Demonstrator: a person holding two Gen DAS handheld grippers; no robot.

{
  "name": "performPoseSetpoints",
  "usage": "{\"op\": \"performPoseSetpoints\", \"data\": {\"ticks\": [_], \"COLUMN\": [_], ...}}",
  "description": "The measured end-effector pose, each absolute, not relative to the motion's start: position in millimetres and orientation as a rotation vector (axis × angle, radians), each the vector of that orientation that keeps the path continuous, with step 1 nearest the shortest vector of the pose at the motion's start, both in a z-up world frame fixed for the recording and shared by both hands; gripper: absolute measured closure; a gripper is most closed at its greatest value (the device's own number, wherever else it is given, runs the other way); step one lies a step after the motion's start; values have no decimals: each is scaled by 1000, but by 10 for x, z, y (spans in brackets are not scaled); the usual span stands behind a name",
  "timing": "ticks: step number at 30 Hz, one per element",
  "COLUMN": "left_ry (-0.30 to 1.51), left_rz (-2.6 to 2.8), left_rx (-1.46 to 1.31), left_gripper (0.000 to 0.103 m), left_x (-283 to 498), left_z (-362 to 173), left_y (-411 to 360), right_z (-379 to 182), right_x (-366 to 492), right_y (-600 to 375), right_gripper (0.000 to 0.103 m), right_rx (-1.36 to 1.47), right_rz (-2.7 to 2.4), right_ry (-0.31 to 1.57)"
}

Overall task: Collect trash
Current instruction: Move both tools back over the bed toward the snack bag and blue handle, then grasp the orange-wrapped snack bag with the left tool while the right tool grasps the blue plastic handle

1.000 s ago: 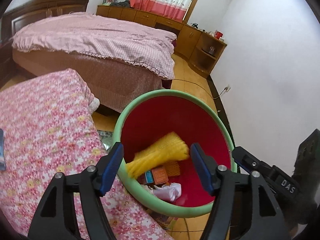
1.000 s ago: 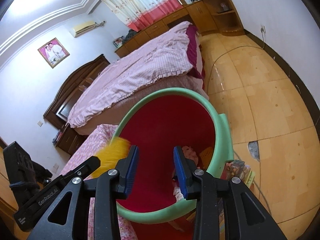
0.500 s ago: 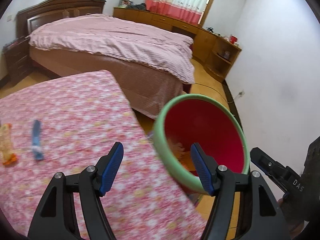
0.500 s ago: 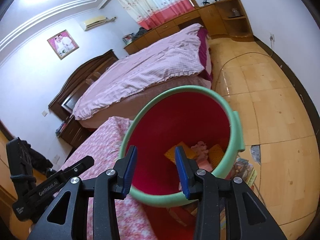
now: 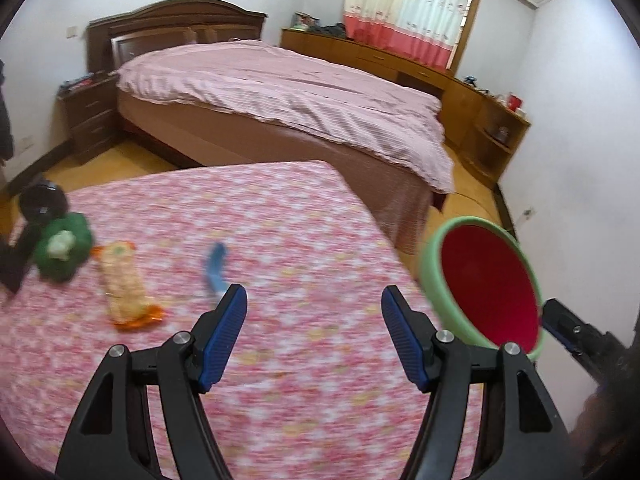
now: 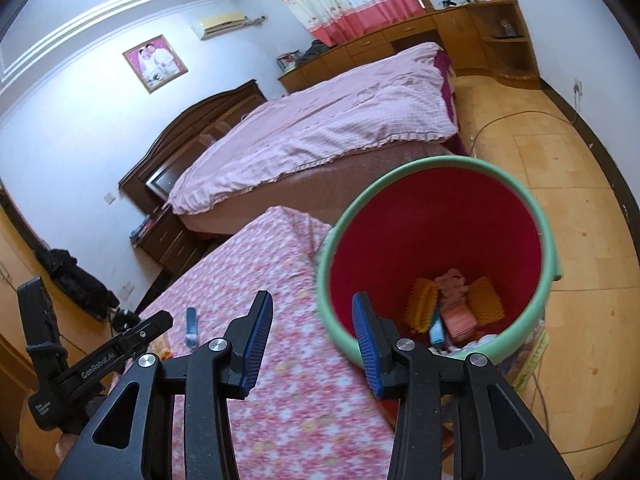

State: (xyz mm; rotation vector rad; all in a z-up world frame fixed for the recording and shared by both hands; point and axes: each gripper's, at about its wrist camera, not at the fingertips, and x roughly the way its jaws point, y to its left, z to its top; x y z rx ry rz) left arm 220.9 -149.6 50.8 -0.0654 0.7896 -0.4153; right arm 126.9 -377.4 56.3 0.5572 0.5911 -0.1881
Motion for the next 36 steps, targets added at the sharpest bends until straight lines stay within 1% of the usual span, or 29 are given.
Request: {"op": "performPoseSetpoints", "data": {"ticks": [8,16,25,34,36], "left_ry": [791,823,856,942,923], "left_rz": [-265,-147,-83,-47,-47], "left_rx": [-73,-111,-109,-147,-130], "left_gripper": [34,34,33,34,34], "left_x": [2447,2751,2958,3134,3114], "left_z": [390,142,-92,-367,-364], "left_y": [-985,-626,-514,-414,-423], "right_z": [518,427,267,193,193], "right_x": [1526,1731,1895,1989,2002], "right_y": [-3497,-3332,-3275,-3231,-3211], "right_gripper": [60,60,60,60,60], "right_rx": [530,503,499,493,490], "right_rz": [-134,-111,-110,-108,-104], "right_ry": [633,678,724,747,751]}}
